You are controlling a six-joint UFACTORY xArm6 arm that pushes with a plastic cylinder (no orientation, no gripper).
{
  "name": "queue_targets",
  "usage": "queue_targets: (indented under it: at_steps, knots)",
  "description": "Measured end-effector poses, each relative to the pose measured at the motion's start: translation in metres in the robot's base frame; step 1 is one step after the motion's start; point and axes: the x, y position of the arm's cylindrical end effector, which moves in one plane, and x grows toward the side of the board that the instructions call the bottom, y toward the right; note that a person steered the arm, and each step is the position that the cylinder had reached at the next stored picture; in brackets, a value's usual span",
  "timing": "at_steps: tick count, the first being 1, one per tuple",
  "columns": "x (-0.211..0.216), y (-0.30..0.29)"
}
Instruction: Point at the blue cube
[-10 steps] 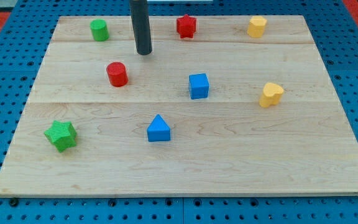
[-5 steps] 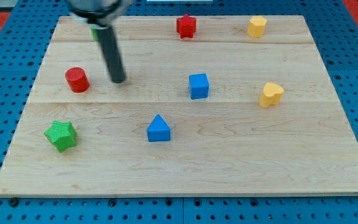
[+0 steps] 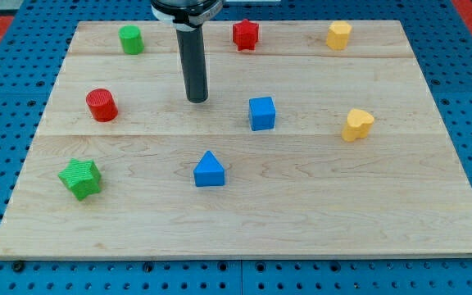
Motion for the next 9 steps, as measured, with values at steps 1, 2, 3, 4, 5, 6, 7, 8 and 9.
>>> queue_targets:
  at_steps: [1, 2, 3, 4, 5, 6, 7, 8, 9]
  knots:
    - [0.008, -0.002]
    - [0.037, 0.014]
    - [0.071, 0.072]
    - [0.080, 0.109]
    - [0.080, 0.109]
    - [0.080, 0.108]
    - [0.080, 0.108]
    - [0.079, 0.098]
    - [0.075, 0.091]
